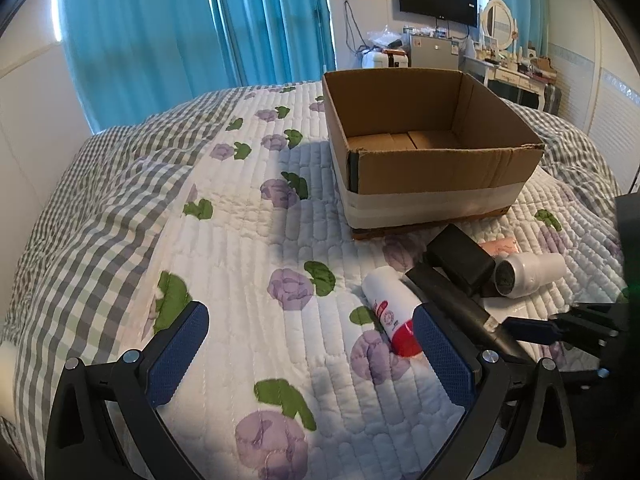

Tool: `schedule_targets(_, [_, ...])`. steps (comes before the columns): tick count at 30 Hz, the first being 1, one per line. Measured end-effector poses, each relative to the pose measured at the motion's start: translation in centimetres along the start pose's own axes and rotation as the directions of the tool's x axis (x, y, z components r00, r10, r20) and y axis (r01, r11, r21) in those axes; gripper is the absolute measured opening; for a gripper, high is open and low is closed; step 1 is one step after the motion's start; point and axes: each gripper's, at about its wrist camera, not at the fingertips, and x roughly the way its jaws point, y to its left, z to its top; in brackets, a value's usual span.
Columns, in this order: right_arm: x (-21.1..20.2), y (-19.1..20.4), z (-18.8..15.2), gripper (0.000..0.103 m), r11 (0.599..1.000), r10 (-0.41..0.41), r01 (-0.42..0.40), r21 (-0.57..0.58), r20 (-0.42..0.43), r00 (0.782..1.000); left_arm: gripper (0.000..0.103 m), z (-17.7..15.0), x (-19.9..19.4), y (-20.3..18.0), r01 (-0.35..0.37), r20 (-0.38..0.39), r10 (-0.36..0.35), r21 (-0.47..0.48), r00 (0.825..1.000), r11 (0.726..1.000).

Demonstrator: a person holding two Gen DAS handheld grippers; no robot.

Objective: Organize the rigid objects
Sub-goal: 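Grasp the black TV remote with the right gripper while the left gripper grasps the red-capped white bottle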

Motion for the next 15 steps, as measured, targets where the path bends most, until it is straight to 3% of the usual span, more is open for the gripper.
schedule_targets(6, [-4.0,-0.7,0.4,0.034,1.0,-0.015,0.014,0.01,0.118,0.993,0.103,1.3,1.5,-1.7,0.023,-0.031,-0.022,0.028,0.999,0.999])
schedule_targets(8, [-5.3,-1.3,0.9,0.019,0.999,-0.035,0.033,0.012,0.154,0.987,0.101,1.5,2.5,-2.6,0.051,-0.06,-0.048,0.048,0.997,0.998])
schedule_targets(9, [-5.7,-1.6,1.2,0.019,0.996,-0.071,0.061,0.065,0.167,0.983,0.098,1.4,3.0,-3.0,0.061,-0.074,-0.056,0.056,0.996,0.997])
schedule_targets(13, [-4.8,-2.6,1.9,0.019,0.997,-0.043,0.034,0.07,0.123,0.991,0.076,0.8,5.8,-4.5,0.122,-0.173,-0.108,0.069,0.979,0.99])
schedule_targets(15, [-3.5,-2.6,1.7,0.018,0.996,-0.069,0.063,0.063,0.084,0.994,0.073,0.5,6.7,-4.8,0.145,-0.201,-0.129,0.068,0.971,0.987])
